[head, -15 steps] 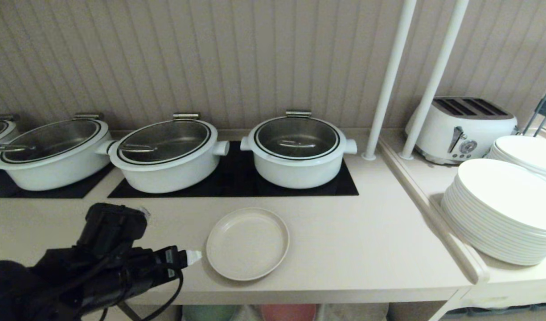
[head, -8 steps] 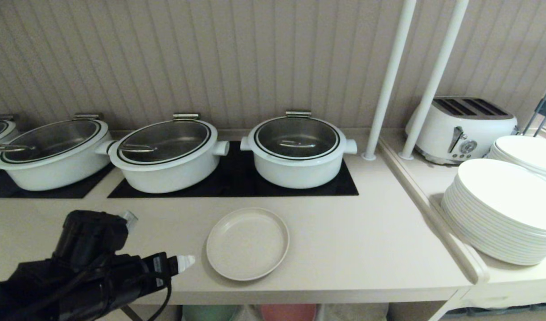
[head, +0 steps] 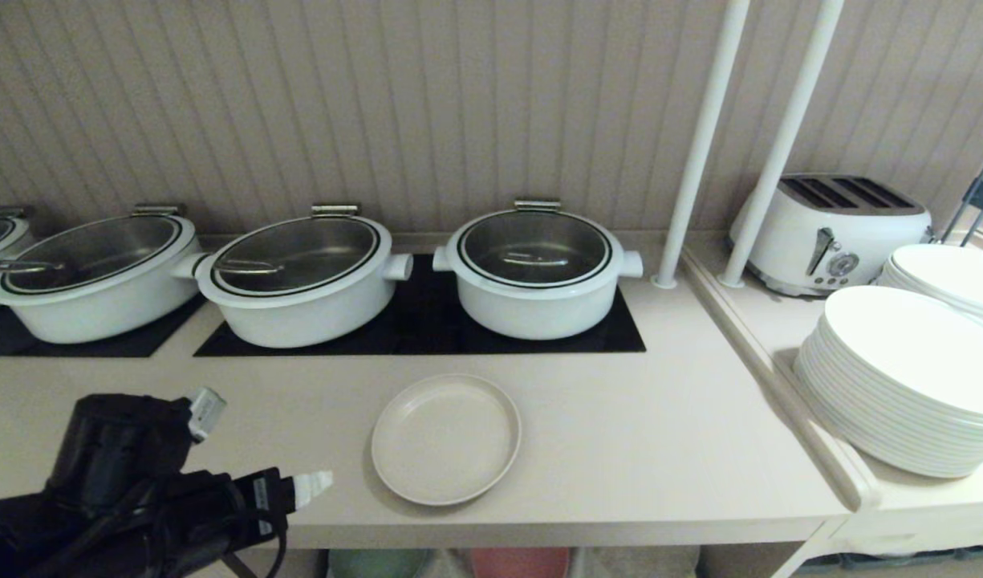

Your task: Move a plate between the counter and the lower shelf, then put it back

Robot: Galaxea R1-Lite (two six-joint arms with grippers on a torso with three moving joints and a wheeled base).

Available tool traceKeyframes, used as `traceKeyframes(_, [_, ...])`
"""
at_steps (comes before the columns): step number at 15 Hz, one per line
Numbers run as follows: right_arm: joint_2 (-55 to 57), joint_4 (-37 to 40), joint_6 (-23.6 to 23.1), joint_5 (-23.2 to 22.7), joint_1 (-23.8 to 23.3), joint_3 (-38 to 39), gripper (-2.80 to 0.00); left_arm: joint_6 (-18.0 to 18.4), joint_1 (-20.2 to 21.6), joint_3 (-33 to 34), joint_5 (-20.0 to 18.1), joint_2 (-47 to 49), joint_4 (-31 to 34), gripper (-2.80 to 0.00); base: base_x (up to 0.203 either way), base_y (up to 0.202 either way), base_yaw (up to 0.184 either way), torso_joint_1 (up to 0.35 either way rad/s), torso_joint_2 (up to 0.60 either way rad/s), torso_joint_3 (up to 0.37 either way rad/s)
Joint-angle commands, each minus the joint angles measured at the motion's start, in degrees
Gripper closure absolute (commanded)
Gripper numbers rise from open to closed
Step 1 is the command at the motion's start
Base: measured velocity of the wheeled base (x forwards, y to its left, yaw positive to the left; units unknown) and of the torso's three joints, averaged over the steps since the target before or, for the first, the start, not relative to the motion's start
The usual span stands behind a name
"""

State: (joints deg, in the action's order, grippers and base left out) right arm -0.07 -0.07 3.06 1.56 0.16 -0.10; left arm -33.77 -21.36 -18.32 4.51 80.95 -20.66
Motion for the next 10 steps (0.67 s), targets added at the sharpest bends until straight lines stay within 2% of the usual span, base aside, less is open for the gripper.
traceKeyframes(1, [0.07, -0.02, 0.02, 0.02, 0.02, 0.01, 0.00, 0.00, -0.01, 0.22, 0.06, -2.62, -0.17, 0.00, 0.000, 0.000, 0.000, 0.000, 0.00, 0.000])
traceKeyframes(5, [0.07, -0.02, 0.02, 0.02, 0.02, 0.01, 0.00, 0.27, -0.06, 0.15, 0.14, -7.67, -0.14, 0.00, 0.000, 0.000, 0.000, 0.000, 0.00, 0.000])
traceKeyframes(10, [0.07, -0.02, 0.02, 0.02, 0.02, 0.01, 0.00, 2.65, -0.01, -0.14, 0.15, -13.11, 2.19, 0.00, 0.000, 0.000, 0.000, 0.000, 0.00, 0.000])
